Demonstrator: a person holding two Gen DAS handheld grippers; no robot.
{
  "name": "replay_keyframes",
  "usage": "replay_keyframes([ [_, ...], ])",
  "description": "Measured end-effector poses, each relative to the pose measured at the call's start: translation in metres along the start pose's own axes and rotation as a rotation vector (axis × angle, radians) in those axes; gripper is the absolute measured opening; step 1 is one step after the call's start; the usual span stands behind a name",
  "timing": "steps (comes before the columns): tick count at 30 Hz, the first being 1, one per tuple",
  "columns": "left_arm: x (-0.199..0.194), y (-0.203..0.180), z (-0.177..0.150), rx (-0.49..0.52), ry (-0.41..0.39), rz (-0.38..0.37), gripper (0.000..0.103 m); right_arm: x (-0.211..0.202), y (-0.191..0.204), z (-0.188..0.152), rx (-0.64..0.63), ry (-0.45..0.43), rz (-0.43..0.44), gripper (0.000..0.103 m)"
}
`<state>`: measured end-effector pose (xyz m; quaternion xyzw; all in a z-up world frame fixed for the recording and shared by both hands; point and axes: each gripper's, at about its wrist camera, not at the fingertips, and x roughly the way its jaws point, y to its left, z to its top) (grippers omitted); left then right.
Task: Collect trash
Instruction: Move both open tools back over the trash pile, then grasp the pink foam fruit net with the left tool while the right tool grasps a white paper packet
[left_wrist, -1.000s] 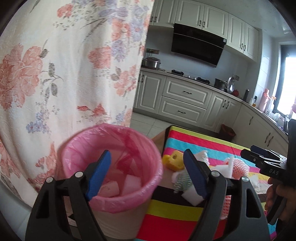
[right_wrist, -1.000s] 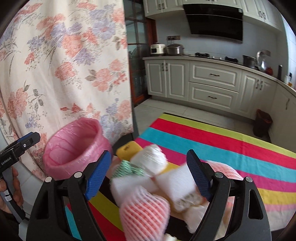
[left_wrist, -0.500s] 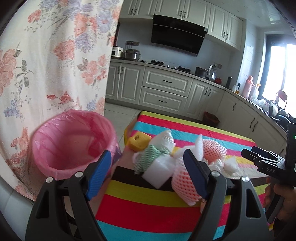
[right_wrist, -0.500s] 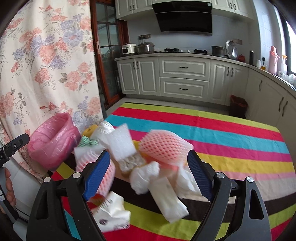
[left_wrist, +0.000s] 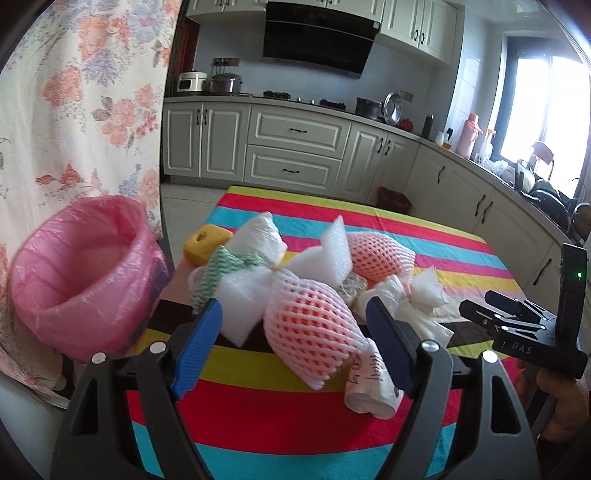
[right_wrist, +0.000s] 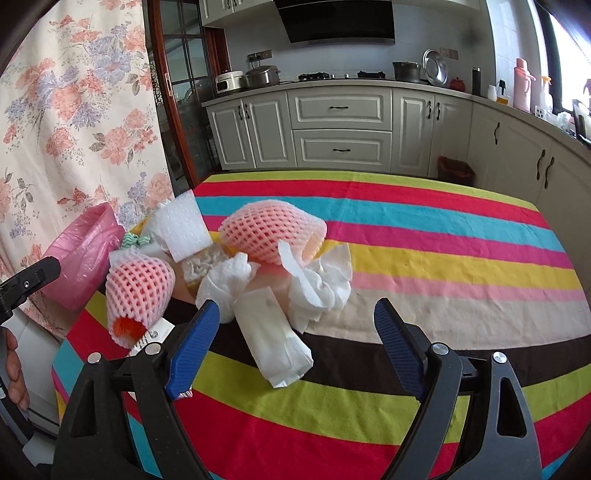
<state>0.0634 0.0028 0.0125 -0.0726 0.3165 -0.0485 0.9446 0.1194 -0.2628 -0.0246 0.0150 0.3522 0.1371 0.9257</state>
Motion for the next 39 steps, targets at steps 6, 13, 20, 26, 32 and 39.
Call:
replay_keyframes([
  [6, 0.021, -0.01, -0.005, 0.005, 0.047, -0.013, 0.077, 0.01, -0.001, -0.008, -0.012, 0.01, 0.01, 0.082],
  [13, 0.043, -0.013, -0.011, -0.016, 0.1, -0.022, 0.077, 0.025, -0.007, -0.012, -0.018, 0.069, -0.006, 0.083],
  [20, 0.063, -0.011, -0.014, -0.048, 0.146, -0.016, 0.077, 0.039, 0.004, -0.011, -0.094, 0.115, 0.007, 0.082],
  [26, 0.078, -0.009, -0.016, -0.075, 0.182, -0.021, 0.078, 0.054, 0.011, -0.01, -0.131, 0.152, 0.013, 0.079],
  [32, 0.092, -0.004, -0.017, -0.102, 0.211, -0.022, 0.077, 0.068, 0.014, -0.014, -0.145, 0.196, 0.025, 0.076],
  [39, 0.103, -0.003, -0.022, -0.1, 0.263, -0.027, 0.056, 0.078, 0.022, -0.02, -0.158, 0.241, 0.051, 0.055],
])
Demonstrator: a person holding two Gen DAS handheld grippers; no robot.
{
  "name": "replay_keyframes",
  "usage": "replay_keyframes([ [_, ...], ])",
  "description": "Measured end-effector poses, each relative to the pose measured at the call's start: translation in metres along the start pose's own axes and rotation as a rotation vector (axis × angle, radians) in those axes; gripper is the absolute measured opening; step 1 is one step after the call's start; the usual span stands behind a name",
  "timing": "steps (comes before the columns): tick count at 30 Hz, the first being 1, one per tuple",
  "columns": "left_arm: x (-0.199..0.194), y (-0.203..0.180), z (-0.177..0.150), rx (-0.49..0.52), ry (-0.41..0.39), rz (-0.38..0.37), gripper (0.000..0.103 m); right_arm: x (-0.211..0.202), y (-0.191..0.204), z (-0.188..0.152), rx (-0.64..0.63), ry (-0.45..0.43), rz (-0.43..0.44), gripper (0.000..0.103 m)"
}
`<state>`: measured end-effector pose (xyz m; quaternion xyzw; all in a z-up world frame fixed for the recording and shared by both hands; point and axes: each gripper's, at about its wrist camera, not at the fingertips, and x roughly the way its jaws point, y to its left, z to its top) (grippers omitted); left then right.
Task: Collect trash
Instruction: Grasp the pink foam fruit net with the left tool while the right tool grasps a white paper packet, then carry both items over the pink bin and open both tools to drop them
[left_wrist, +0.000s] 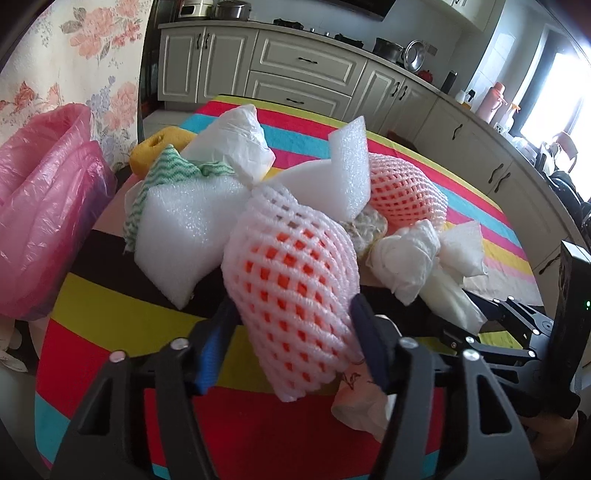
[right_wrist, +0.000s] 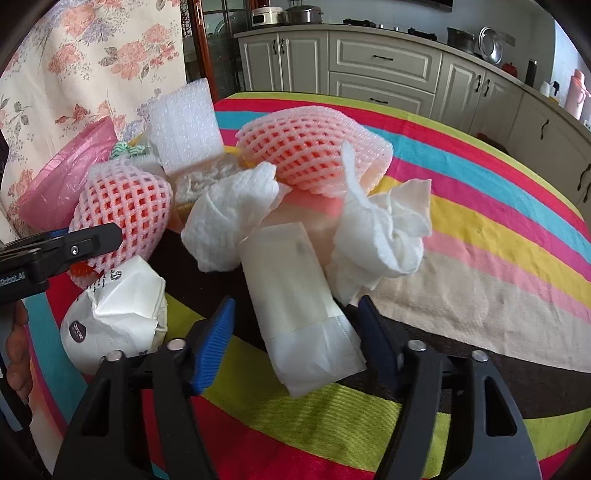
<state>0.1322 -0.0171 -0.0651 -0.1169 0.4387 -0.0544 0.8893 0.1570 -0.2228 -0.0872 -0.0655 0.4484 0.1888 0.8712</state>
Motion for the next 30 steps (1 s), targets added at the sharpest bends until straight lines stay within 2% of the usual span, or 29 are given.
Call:
replay_keyframes([
  [2, -0.002, -0.001, 0.0, 0.011, -0.003, -0.006, 0.045, -0.001, 0.0, -0.001, 0.005, -0.002, 0.006, 0.05],
  [7, -0.01, -0.005, 0.0, 0.033, -0.018, -0.02, 0.038, -0.003, 0.002, -0.004, -0.001, 0.007, 0.024, 0.042],
  [20, -0.046, -0.013, 0.003, 0.07, -0.108, -0.03, 0.036, -0.04, -0.001, -0.01, 0.027, -0.059, 0.045, 0.038],
  [30, -0.085, -0.006, 0.01, 0.068, -0.195, -0.014, 0.036, -0.078, 0.005, 0.006, 0.029, -0.155, 0.044, 0.038],
])
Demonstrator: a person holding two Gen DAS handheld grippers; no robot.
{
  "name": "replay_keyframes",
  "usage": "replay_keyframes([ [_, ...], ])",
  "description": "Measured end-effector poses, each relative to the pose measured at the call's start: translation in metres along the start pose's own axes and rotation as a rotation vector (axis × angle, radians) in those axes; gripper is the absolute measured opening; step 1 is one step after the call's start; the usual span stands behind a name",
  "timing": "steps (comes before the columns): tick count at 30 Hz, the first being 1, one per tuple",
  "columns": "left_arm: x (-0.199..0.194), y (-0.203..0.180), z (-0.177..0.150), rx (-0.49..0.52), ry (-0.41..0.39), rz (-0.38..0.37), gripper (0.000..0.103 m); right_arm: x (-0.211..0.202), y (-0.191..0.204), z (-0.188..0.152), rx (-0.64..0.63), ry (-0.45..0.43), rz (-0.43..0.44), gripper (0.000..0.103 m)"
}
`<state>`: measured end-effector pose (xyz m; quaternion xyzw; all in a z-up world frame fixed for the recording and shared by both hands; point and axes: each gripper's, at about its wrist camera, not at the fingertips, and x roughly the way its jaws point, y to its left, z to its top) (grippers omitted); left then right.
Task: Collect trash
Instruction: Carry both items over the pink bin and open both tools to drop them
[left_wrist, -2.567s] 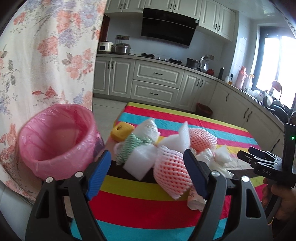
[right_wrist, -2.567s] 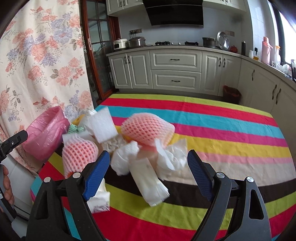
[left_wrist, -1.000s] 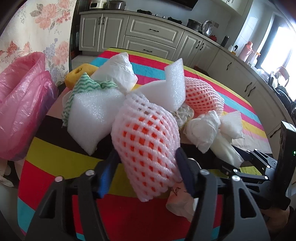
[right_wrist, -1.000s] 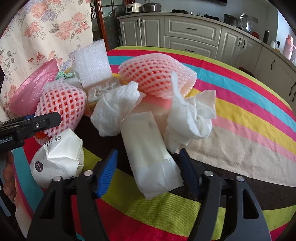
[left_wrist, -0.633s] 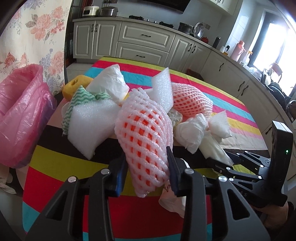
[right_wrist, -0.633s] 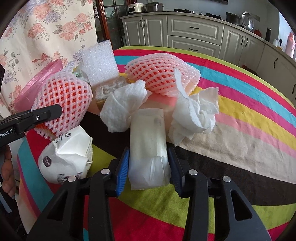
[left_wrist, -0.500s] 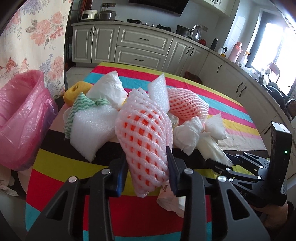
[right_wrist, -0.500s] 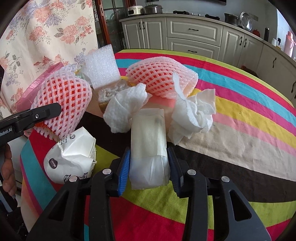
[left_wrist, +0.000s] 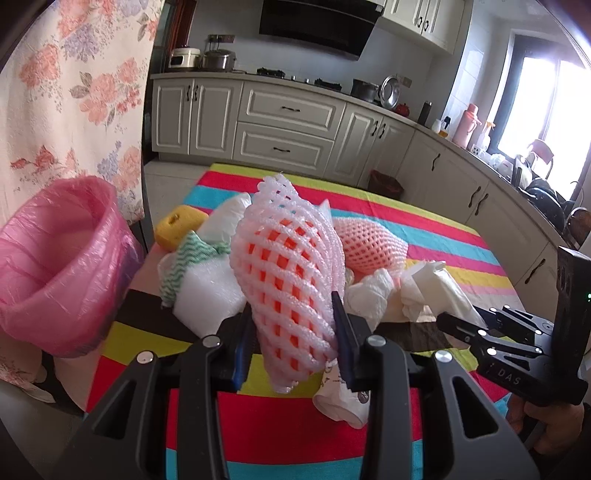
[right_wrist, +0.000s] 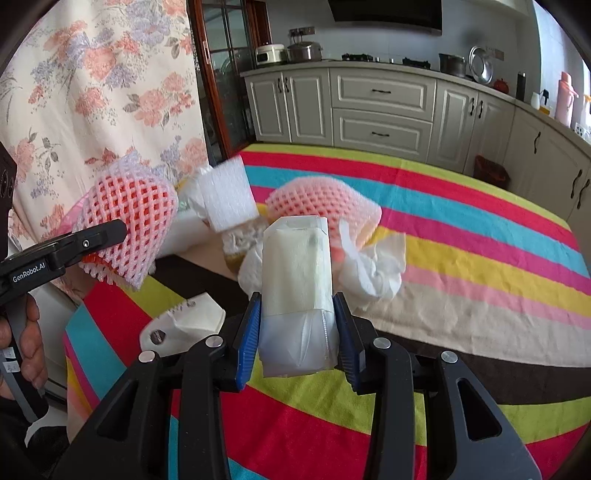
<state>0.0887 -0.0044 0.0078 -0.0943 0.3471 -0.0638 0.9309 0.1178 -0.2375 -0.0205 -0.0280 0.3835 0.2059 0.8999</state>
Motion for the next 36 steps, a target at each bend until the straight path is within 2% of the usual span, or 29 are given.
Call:
replay_keyframes([
  [9, -0.035, 0.026, 0.017, -0.032, -0.082, 0.045, 0.036, -0.018, 0.018, 0.027, -0.014, -0.071, 0.03, 0.038],
  [18, -0.071, 0.084, 0.034, -0.095, -0.166, 0.141, 0.036, -0.021, 0.051, 0.062, -0.056, -0.12, 0.084, 0.038],
  [25, -0.098, 0.134, 0.047, -0.143, -0.224, 0.231, 0.036, -0.009, 0.089, 0.09, -0.108, -0.137, 0.133, 0.038],
  [36, -0.117, 0.184, 0.053, -0.179, -0.261, 0.319, 0.036, 0.021, 0.161, 0.132, -0.174, -0.14, 0.228, 0.038],
])
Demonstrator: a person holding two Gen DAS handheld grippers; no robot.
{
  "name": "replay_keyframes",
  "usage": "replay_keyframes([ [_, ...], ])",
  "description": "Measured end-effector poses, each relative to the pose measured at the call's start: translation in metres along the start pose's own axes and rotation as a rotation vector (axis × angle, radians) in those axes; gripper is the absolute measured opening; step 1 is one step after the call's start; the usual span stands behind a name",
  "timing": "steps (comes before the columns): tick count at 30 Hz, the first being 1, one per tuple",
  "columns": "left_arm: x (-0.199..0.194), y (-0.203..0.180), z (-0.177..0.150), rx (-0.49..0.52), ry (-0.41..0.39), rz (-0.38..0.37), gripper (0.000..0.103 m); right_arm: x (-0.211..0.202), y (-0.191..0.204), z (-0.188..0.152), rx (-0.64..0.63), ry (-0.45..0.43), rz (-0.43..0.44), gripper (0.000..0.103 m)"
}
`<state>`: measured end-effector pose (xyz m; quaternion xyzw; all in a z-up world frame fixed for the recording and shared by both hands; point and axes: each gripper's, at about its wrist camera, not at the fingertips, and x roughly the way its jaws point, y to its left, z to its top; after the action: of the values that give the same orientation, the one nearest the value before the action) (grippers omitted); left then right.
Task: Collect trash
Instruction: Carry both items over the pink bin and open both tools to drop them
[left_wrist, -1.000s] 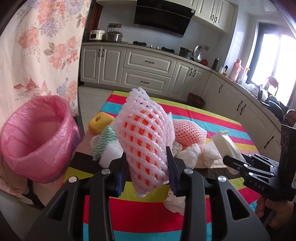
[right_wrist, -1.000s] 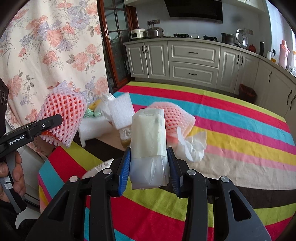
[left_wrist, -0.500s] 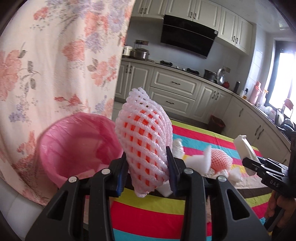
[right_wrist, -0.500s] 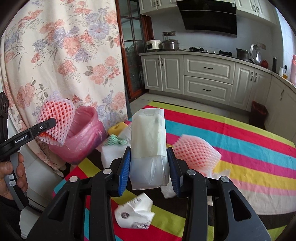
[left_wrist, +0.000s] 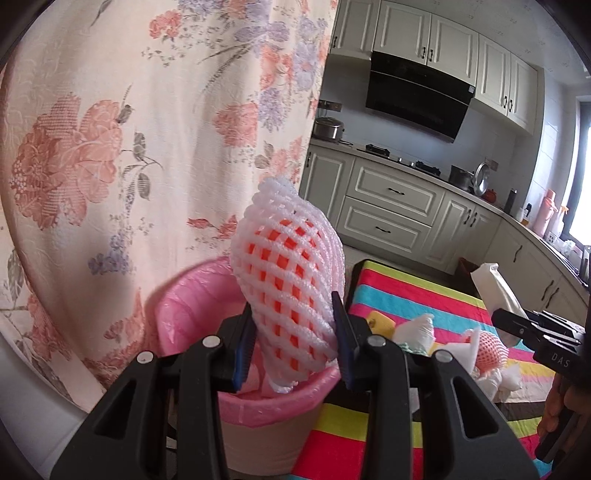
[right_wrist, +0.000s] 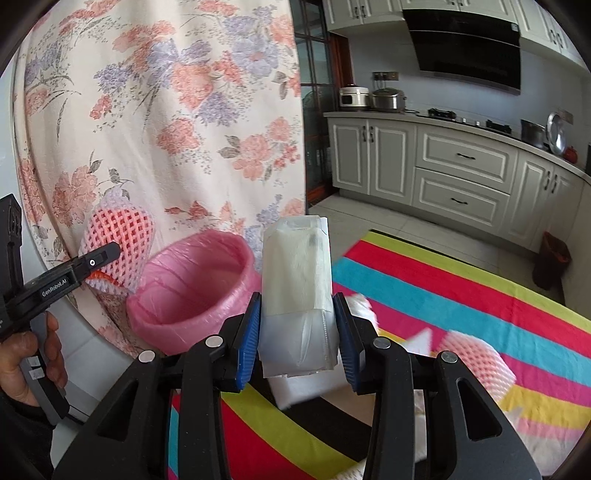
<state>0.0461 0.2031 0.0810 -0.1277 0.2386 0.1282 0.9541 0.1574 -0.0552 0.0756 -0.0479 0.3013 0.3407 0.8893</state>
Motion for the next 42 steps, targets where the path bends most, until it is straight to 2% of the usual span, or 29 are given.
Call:
replay_keyframes([
  [8, 0.004, 0.026, 0.01, -0.012, -0.007, 0.031, 0.037, 0.045, 0.041, 0.027, -0.033, 0.015, 0.076, 0.038],
  [16, 0.009, 0.044, 0.019, -0.023, -0.006, 0.053, 0.038, 0.087, 0.081, 0.041, -0.076, 0.047, 0.135, 0.038],
  [27, 0.023, 0.05, 0.032, -0.021, -0.004, 0.061, 0.042, 0.129, 0.103, 0.051, -0.094, 0.089, 0.177, 0.04],
  [28, 0.024, 0.05, 0.032, -0.02, -0.005, 0.061, 0.043, 0.131, 0.103, 0.051, -0.094, 0.092, 0.179, 0.042],
  [29, 0.025, 0.05, 0.033, -0.02, -0.005, 0.067, 0.051, 0.135, 0.105, 0.052, -0.095, 0.098, 0.182, 0.044],
  [30, 0.025, 0.049, 0.033, -0.021, -0.007, 0.068, 0.055, 0.137, 0.105, 0.052, -0.096, 0.1, 0.183, 0.05],
  [33, 0.03, 0.049, 0.036, -0.019, -0.002, 0.067, 0.056, 0.141, 0.105, 0.053, -0.094, 0.1, 0.184, 0.064],
  [42, 0.034, 0.045, 0.036, -0.024, 0.009, 0.08, 0.056, 0.127, 0.078, 0.05, -0.057, 0.085, 0.155, 0.064],
])
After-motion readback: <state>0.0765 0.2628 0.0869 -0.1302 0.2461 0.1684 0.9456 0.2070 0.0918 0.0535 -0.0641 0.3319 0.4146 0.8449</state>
